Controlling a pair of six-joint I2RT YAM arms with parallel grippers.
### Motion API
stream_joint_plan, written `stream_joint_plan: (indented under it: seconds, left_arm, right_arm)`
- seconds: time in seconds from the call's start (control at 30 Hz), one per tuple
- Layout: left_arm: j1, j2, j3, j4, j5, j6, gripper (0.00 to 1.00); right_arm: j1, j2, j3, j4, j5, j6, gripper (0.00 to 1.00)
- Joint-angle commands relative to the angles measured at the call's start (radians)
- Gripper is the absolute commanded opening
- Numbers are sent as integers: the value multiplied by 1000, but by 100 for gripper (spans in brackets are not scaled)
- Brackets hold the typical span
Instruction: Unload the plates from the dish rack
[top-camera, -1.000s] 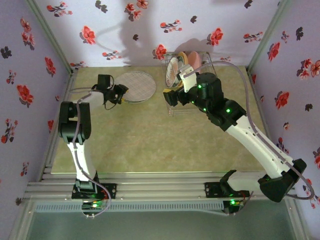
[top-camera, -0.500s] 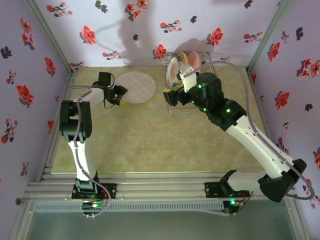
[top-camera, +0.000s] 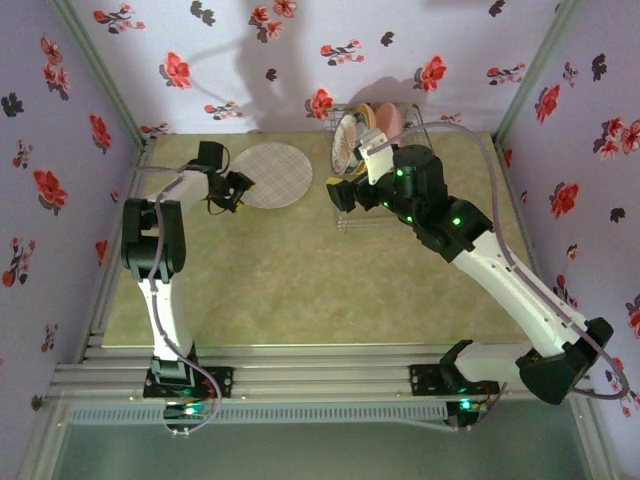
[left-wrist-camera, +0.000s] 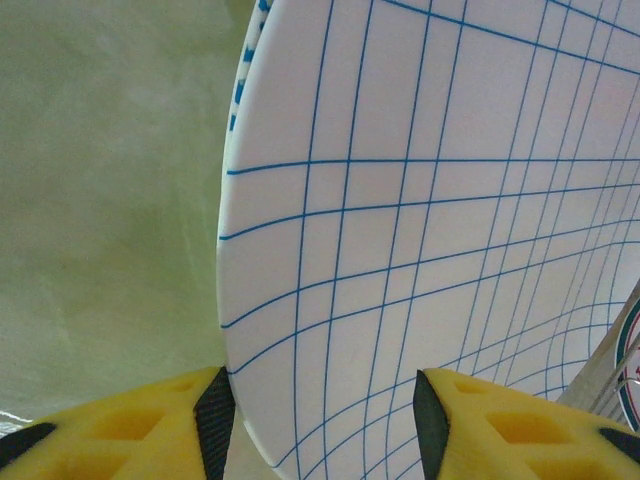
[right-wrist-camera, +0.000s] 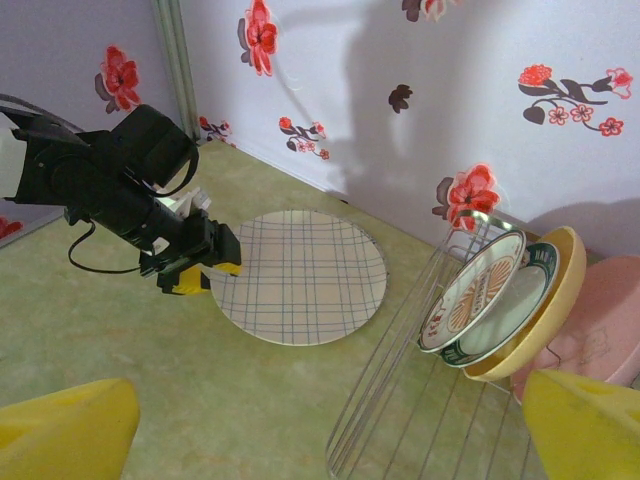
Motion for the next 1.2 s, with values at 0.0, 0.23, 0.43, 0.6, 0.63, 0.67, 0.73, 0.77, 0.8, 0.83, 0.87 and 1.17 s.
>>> stream_joint_plan:
  seconds: [0.0,0.23,0.43,0.6,0.63,0.67,0.73,0.77,0.8,0.83,0.87,1.17]
  left_arm:
    - [8,21,41,-34,-14,43,54]
    - [7,-33,41,-71,-65,86,63]
    - [-5,-161,8,-90,-121,97,67]
    - [-28,-315,-19,-99,-179,85,68]
    - [-35,-348,-21,-96,-185,85,68]
    - [-44,-375,-21,-95,-188,87,68]
    - [-66,-441,-20,-82,-192,100,68]
    - [-79,-469,-21,-75,-194,108,68]
    - [-93,-500,-25,-63,-194,118,68]
    - [-109,-534,-31,-49,-194,129,68]
    - [-123,-563,-39,-33,-194,142,68]
    - [-360,-942,-328,371,-308,347,64]
  right_arm:
    - [8,-5,32,9,13,28,99]
    - [7,-6,52,-4,108,33,99]
    - [-60,-3,98,-39,284,46,99]
    - [-246,67,196,-158,361,215,96]
    - [-288,97,234,-192,351,265,93]
    - [-320,125,260,-218,340,299,91]
    - [-374,200,323,-269,340,354,87]
    - [-387,233,345,-281,344,366,87]
    - [-396,270,366,-287,347,369,86]
    - [-404,309,386,-288,346,367,86]
    - [-409,345,409,-292,341,366,86]
    - [-417,686,638,-353,337,352,83]
